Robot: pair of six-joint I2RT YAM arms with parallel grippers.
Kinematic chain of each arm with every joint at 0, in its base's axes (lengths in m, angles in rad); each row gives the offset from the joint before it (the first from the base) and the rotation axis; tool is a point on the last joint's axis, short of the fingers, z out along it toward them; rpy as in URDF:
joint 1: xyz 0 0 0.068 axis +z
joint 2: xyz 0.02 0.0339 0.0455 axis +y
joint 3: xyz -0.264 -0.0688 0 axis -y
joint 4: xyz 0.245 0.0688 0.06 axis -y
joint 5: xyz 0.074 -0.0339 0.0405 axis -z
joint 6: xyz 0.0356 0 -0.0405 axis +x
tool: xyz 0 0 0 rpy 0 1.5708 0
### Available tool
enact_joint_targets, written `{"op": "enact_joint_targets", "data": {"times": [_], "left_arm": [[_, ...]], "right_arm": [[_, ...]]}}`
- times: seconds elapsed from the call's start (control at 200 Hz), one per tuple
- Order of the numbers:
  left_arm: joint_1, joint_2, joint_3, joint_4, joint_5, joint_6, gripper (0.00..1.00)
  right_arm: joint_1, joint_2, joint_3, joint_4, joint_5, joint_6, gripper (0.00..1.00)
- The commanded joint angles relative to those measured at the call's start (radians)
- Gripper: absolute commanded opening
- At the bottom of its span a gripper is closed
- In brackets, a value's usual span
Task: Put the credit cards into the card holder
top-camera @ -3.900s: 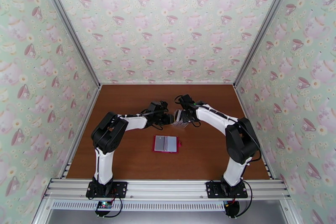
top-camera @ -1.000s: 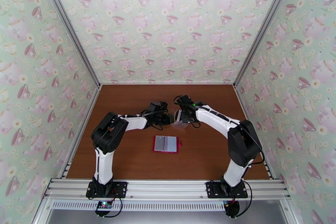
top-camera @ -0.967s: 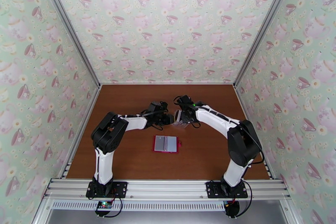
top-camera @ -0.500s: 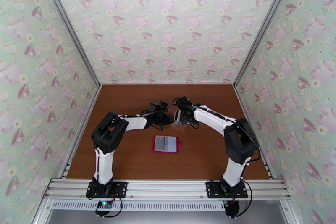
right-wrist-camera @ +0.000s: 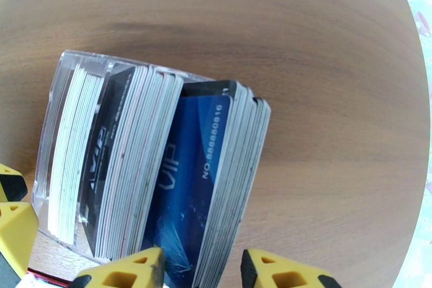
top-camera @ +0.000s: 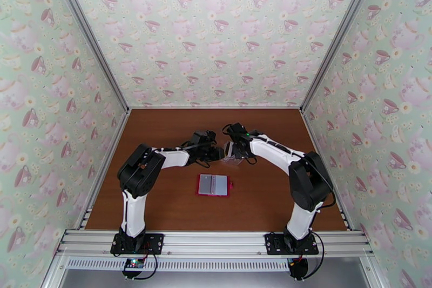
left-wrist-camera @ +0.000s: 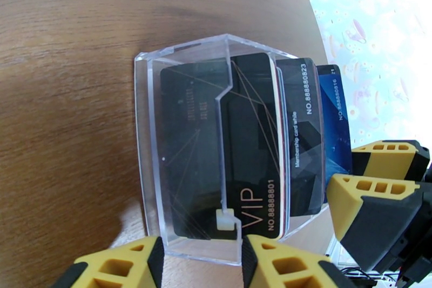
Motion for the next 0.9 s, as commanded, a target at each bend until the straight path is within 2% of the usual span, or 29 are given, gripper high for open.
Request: {"op": "enact_joint_targets", "data": {"times": [0.0, 0.376, 0.566, 0.897], "left_arm": [[0.001, 0.022, -0.017, -0.001, 0.011, -0.005, 0.43], [0.001, 0.025, -0.014, 0.000, 0.016, -0.005, 0.43], [0.001, 0.025, -0.014, -0.001, 0.018, -0.006, 0.43], [0.001, 0.027, -0.011, -0.001, 0.022, -0.006, 0.43]], "right_arm": [[-0.015, -0.038, 0.018, -0.052, 0.053, -0.015, 0.43], [-0.015, -0.040, 0.024, -0.058, 0.043, -0.016, 0.32], [-0.016, -0.037, 0.026, -0.057, 0.035, -0.016, 0.22], [0.004, -0.045, 0.061, -0.082, 0.041, -0.021, 0.14]]}}
